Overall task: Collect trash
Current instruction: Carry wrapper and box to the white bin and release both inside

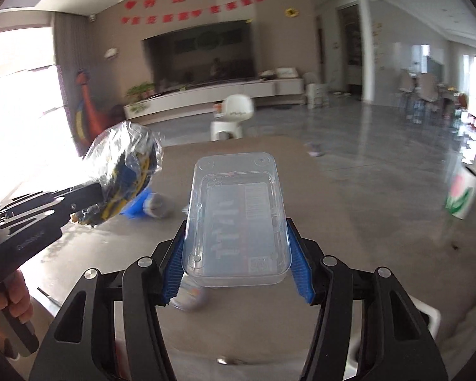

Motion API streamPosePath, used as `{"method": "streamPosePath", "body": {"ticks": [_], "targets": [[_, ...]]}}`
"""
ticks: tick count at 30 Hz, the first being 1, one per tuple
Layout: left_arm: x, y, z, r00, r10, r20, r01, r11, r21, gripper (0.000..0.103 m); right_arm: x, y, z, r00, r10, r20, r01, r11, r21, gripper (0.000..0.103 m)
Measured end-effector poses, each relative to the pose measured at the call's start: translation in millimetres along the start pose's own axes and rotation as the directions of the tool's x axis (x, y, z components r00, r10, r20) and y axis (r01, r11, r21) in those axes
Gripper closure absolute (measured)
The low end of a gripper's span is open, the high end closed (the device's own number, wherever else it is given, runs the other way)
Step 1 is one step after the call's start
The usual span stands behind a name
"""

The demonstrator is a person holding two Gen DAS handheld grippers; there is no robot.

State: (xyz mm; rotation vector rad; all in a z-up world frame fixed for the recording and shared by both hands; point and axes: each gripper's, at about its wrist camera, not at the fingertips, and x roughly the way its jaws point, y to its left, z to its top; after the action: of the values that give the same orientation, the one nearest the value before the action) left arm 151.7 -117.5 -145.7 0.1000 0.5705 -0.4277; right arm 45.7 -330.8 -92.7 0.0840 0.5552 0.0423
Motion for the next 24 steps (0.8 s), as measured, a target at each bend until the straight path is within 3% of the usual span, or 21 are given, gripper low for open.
{"method": "streamPosePath", "body": {"ticks": [5, 9, 16, 21, 22, 24], "targets": [[13.1, -61.6, 0.9, 0.994, -0.106, -0.023, 0.108, 0.991, 0.085, 0.093, -35.7, -54.2, -16.9, 0.992, -0.123, 0.022, 0.122, 0.991, 0.048, 0.045], [28.9, -114.2, -1.5, 0.979, -0.195, -0.065, 0.203, 0.968, 0.15, 0.093, -51.5, -88.9, -36.1, 0.975, -0.221, 0.02, 0.219, 0.972, 0.081, 0.045], [58.2, -207.1, -24.4, 0.925, -0.332, -0.185, 0.37, 0.896, 0.244, 0.093, -77.0, -147.5, -72.2, 0.935, -0.354, -0.015, 0.352, 0.923, 0.154, 0.045], [83.7, -254.1, -34.8, 0.895, -0.371, -0.248, 0.433, 0.857, 0.281, 0.093, -81.8, -178.9, -90.2, 0.908, -0.417, -0.046, 0.418, 0.889, 0.187, 0.045], [92.6, -264.4, -36.8, 0.882, -0.385, -0.271, 0.456, 0.844, 0.282, 0.091, -82.1, -185.2, -94.2, 0.903, -0.426, -0.05, 0.427, 0.883, 0.194, 0.045], [105.8, -281.4, -36.6, 0.863, -0.405, -0.303, 0.486, 0.829, 0.275, 0.067, -81.9, -188.2, -100.5, 0.896, -0.441, -0.062, 0.444, 0.873, 0.202, 0.045]]}}
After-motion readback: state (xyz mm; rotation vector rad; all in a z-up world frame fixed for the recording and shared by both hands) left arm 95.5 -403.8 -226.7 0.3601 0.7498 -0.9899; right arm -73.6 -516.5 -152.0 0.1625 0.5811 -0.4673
